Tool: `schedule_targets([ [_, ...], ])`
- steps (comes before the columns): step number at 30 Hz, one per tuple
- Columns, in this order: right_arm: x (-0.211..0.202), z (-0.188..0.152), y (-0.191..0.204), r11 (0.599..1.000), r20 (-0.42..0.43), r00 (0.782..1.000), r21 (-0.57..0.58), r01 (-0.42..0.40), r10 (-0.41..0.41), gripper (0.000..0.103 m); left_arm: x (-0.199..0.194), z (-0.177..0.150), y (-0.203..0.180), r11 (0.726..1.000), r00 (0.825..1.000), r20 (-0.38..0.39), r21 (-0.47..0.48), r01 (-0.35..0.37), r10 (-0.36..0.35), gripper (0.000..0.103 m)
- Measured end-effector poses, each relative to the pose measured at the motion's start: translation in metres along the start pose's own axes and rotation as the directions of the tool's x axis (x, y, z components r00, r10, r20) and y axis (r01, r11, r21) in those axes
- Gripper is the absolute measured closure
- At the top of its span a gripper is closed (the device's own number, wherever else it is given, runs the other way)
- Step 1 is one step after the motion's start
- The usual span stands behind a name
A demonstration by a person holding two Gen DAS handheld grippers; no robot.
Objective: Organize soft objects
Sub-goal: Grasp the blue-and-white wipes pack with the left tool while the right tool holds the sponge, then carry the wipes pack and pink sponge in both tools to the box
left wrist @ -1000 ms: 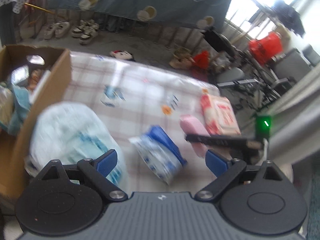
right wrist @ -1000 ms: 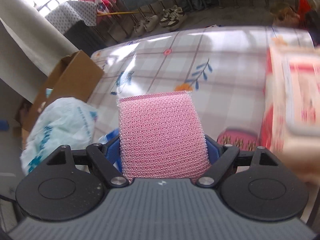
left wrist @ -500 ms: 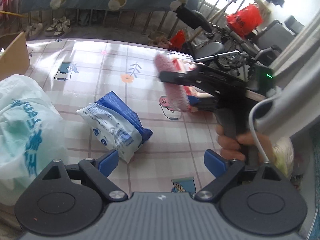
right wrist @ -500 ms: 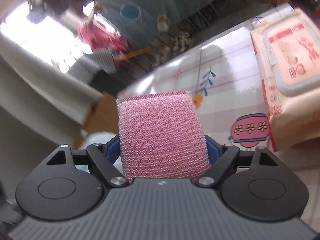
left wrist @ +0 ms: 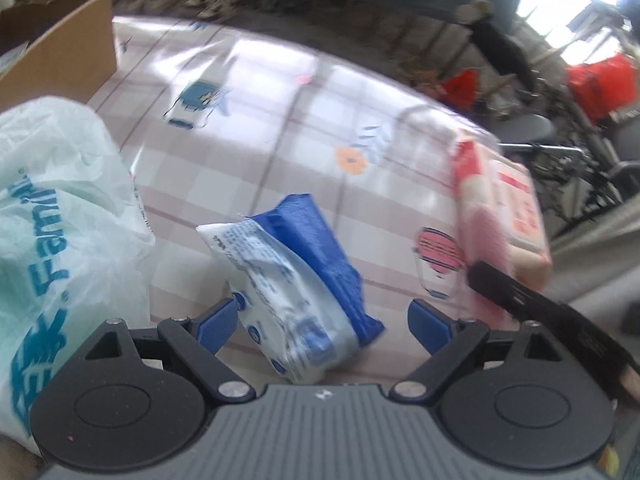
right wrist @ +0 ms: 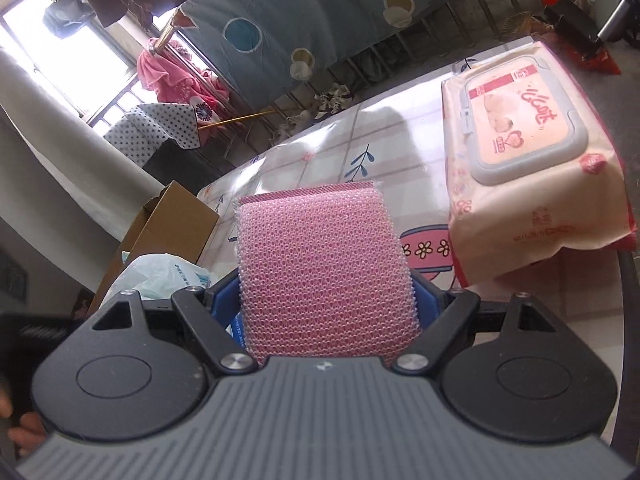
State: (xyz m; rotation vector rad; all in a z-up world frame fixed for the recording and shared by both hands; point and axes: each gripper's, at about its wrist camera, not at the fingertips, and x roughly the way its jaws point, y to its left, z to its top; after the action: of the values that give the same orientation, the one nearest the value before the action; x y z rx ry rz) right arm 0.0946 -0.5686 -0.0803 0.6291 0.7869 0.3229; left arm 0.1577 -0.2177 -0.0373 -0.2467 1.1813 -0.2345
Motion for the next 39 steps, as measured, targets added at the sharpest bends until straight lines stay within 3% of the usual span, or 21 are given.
schedule_targets([
  [7, -0.002, -0.001, 0.002, 1.0, -0.005, 1.0, -0.003, -0.013, 0.013, 0.02, 0.033, 0.014, 0.005, 0.993, 0.997, -0.071, -0.117, -0.015, 0.006, 0.006],
  [11, 0.003, -0.002, 0.002, 1.0, -0.021, 1.0, -0.013, -0.004, 0.003, 0.02, 0.049, 0.017, -0.002, 0.994, 0.995, -0.058, -0.074, -0.082, 0.078, 0.007],
  [18, 0.005, -0.002, -0.006, 1.0, -0.02, 1.0, 0.03, -0.007, 0.007, 0.02, 0.051, 0.013, -0.01, 0.995, 0.995, -0.016, 0.024, -0.1, 0.101, 0.027],
  [23, 0.007, -0.005, -0.004, 0.999, -0.028, 1.0, 0.033, 0.0, 0.001, 0.019, 0.05, 0.007, -0.013, 0.994, 0.995, -0.058, 0.077, -0.073, 0.077, 0.025],
  [30, 0.013, -0.007, -0.005, 1.0, -0.049, 0.999, 0.025, 0.016, -0.014, 0.019, 0.066, 0.006, -0.016, 0.991, 0.988, -0.107, 0.086, -0.101, 0.11, 0.011],
  [39, 0.021, -0.009, 0.0, 1.0, -0.064, 0.998, 0.002, 0.027, -0.027, 0.021, 0.053, -0.01, -0.018, 0.984, 0.994, -0.028, 0.148, -0.1, 0.105, 0.025],
])
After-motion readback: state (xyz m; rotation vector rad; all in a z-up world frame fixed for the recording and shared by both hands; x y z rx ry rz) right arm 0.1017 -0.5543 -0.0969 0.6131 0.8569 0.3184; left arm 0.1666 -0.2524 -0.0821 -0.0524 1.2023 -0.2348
